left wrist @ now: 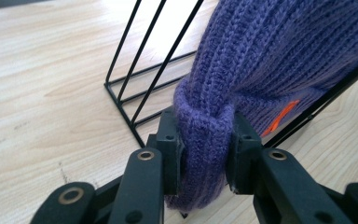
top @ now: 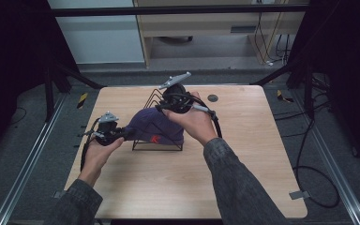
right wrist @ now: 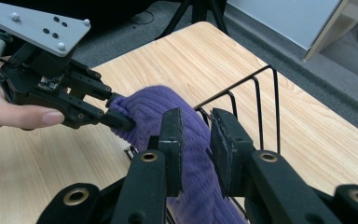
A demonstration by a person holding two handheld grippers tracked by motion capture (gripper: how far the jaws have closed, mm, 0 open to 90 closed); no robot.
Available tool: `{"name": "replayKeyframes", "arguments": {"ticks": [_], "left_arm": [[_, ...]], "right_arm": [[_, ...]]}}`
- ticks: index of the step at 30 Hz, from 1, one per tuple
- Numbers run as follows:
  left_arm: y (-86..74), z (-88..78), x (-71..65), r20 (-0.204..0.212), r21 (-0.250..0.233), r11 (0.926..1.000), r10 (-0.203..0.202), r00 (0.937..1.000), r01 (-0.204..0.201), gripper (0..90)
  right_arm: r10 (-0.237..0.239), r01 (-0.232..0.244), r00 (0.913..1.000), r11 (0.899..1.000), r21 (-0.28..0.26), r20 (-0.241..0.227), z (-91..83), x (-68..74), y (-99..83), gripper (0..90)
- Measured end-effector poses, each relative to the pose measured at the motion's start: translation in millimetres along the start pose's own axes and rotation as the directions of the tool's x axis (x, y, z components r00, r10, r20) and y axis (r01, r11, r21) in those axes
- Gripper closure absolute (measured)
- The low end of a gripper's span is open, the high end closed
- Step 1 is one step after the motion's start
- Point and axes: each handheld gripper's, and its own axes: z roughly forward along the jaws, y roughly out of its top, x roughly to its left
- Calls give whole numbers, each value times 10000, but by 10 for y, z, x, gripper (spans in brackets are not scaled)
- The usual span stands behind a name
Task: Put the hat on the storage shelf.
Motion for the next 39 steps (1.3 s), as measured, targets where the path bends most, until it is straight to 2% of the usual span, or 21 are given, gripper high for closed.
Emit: {"name": "replayKeyframes", "arguments": {"ticks": [21,39], "left_arm": [[-127,45,85,39,266,9996,-116,9999,115,683],[-257,71,155,-34,393,9987,-329,9995,330,624]], "right_arm": [[241,-242,9997,9997,31,100,-67,-78,-136,733],[379,-379,9993,9992,150,55,-26,-91,-231,719]]}}
